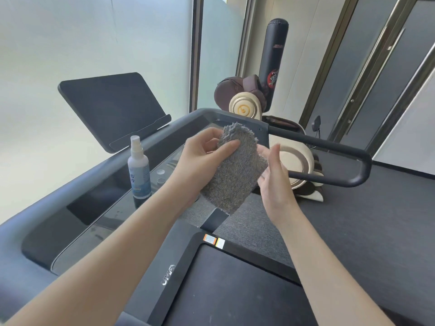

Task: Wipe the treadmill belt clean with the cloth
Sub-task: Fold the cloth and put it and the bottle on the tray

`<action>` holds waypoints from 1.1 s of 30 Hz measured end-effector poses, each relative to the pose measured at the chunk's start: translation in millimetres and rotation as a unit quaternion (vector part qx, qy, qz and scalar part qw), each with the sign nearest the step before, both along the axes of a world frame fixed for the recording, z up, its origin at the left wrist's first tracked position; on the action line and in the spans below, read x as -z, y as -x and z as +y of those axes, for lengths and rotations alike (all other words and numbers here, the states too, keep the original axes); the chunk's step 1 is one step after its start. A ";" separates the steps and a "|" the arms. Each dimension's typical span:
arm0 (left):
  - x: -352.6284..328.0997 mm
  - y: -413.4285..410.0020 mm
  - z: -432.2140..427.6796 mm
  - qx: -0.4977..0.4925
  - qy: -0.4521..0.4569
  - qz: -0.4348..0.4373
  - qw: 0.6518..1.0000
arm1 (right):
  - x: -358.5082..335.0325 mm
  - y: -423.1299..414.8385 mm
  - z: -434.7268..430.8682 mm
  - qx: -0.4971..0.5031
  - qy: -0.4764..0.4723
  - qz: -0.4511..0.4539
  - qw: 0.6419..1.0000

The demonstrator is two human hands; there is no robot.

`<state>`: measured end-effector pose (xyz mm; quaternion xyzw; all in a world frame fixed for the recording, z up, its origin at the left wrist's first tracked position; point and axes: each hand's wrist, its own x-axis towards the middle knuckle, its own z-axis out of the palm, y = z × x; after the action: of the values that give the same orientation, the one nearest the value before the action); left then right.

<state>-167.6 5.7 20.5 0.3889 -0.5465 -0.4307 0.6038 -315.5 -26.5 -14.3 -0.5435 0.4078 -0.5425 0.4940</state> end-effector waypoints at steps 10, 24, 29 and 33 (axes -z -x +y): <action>12.2 2.8 -2.3 -0.082 0.010 0.067 0.994 | 9.9 -25.8 4.1 -0.046 -0.069 -0.214 0.973; 29.6 -2.4 3.7 -0.342 0.158 -0.183 0.908 | -6.1 -32.2 -2.2 0.239 0.214 0.134 0.938; 32.2 -6.7 5.9 -0.364 0.182 -0.198 0.892 | -11.4 -28.1 -7.6 0.234 0.235 0.206 0.921; 33.9 -10.4 12.8 -0.382 0.157 -0.193 0.890 | -10.3 -33.2 -9.5 0.211 0.233 0.226 0.922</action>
<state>-157.2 18.5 -13.4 0.5434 -0.5215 0.0081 0.6577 -282.3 -36.0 -4.0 -0.6525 0.4765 -0.5765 0.1222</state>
